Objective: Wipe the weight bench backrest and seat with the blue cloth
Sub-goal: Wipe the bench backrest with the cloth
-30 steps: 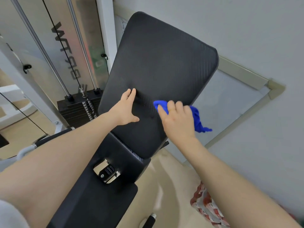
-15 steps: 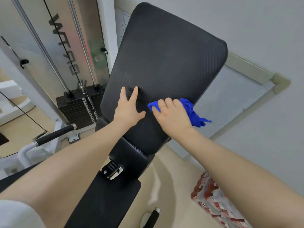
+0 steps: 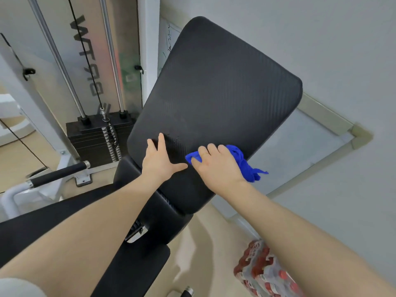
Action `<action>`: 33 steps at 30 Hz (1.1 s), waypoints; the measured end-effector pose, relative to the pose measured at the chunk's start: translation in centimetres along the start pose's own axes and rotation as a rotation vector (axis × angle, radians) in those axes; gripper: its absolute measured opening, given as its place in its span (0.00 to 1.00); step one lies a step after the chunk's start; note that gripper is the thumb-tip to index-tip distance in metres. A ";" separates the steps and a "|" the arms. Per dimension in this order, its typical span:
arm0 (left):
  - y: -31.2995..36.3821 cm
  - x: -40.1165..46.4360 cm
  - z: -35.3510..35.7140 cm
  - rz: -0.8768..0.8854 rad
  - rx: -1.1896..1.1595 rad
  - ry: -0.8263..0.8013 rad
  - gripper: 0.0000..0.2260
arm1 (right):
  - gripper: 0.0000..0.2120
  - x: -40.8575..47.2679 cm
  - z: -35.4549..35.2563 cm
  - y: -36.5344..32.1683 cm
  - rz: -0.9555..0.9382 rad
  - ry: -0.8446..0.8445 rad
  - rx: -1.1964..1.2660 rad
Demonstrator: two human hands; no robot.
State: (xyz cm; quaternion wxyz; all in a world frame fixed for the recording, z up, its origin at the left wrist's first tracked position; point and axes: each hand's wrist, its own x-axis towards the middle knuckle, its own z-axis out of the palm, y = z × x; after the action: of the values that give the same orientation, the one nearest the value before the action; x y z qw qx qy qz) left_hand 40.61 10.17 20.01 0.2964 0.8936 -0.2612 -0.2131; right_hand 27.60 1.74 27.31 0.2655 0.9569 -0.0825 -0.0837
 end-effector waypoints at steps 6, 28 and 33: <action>-0.4 0.2 -0.2 0.014 -0.038 -0.010 0.55 | 0.12 2.7 -0.4 3.6 0.414 0.406 -0.055; -3.4 0.9 -2.1 0.190 0.181 0.006 0.35 | 0.10 2.1 2.3 -3.4 0.079 0.199 -0.047; -3.3 1.1 -2.8 0.188 0.174 -0.030 0.34 | 0.14 6.5 -0.6 0.4 0.481 0.387 0.000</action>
State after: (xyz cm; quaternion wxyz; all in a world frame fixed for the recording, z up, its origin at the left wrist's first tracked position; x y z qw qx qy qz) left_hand 44.09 12.93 19.73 0.2325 0.8842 -0.3657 -0.1743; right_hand 34.03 0.38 27.30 0.2882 0.9082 -0.2543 0.1655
